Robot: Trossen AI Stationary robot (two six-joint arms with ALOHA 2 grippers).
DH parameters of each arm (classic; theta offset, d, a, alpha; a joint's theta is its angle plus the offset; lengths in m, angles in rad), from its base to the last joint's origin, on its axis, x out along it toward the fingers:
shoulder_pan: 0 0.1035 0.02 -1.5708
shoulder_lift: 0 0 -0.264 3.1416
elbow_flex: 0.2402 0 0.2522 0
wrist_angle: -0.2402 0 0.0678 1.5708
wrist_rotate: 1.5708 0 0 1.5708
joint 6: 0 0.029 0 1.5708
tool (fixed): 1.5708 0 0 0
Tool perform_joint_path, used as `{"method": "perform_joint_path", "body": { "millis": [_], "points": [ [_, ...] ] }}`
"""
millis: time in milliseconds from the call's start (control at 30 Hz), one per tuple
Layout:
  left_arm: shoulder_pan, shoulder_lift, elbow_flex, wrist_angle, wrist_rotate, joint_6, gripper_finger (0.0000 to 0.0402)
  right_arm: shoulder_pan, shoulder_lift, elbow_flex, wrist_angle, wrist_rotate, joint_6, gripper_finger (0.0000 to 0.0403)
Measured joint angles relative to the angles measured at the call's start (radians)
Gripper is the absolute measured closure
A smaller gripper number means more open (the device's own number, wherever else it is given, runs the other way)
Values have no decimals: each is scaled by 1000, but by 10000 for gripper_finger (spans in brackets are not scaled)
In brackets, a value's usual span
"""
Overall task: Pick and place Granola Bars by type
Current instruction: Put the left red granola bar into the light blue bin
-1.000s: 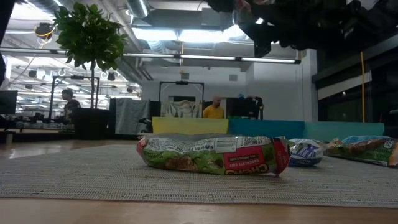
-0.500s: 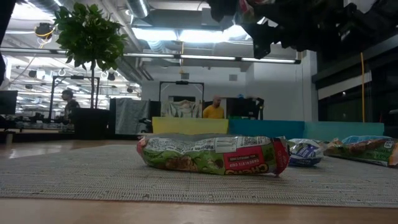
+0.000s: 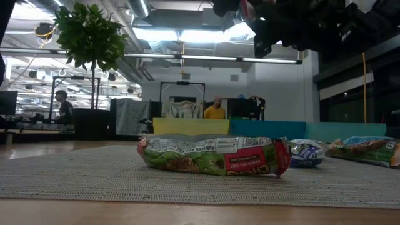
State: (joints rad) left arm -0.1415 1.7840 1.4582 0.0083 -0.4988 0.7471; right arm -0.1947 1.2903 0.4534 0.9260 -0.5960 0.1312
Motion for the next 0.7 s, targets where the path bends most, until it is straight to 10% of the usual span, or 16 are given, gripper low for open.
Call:
{"method": "perform_joint_path", "body": {
  "millis": [300,700],
  "points": [
    [0,0,0,-2,-38,0,377,0,0,1,-2,42,17,368],
    [-48,-3,-2,-18,-317,121,275,-60,-2,2,-26,52,18,373]
  ]
}}
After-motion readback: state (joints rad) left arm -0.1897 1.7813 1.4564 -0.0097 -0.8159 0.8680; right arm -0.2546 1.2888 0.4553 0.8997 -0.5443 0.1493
